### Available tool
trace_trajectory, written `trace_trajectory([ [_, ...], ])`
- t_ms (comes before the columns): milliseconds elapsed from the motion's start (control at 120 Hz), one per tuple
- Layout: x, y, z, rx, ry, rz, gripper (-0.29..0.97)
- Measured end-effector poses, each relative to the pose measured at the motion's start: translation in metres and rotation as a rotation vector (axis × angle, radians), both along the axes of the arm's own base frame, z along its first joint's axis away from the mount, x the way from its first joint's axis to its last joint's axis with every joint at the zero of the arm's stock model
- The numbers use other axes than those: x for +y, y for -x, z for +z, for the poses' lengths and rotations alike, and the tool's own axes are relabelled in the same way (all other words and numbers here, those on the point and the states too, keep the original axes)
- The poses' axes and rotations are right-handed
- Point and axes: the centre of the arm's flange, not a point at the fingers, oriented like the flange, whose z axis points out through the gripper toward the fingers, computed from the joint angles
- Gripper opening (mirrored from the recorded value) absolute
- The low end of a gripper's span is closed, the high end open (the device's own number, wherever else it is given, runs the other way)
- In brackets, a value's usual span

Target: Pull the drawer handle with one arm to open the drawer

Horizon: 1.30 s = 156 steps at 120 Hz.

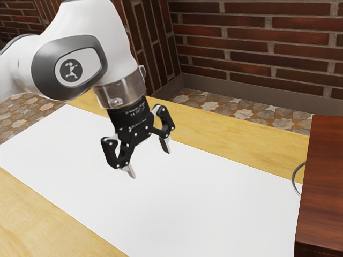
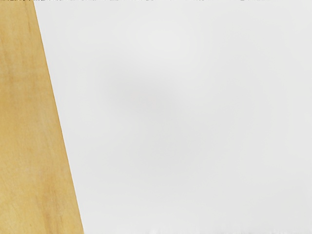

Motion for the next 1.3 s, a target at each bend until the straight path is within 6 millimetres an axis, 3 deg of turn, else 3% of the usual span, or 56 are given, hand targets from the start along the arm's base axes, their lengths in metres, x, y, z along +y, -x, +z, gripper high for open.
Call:
trace_trajectory([
  [75,-0.006,-0.001,0.003,-0.024,-0.012,-0.01,0.68],
  [267,-0.063,-0.002,-0.005,-0.041,-0.027,-0.109,0.68],
  [367,-0.102,-0.031,-0.001,-0.066,-0.01,-0.183,0.68],
  [575,-0.168,-0.07,-0.03,-0.092,0.05,-0.317,0.68],
  [633,-0.174,-0.075,-0.036,-0.115,0.055,-0.35,0.68],
  [767,-0.186,-0.052,-0.043,-0.185,0.029,-0.452,0.68],
  [1300,-0.166,-0.083,-0.046,-0.393,-0.027,-0.874,0.68],
])
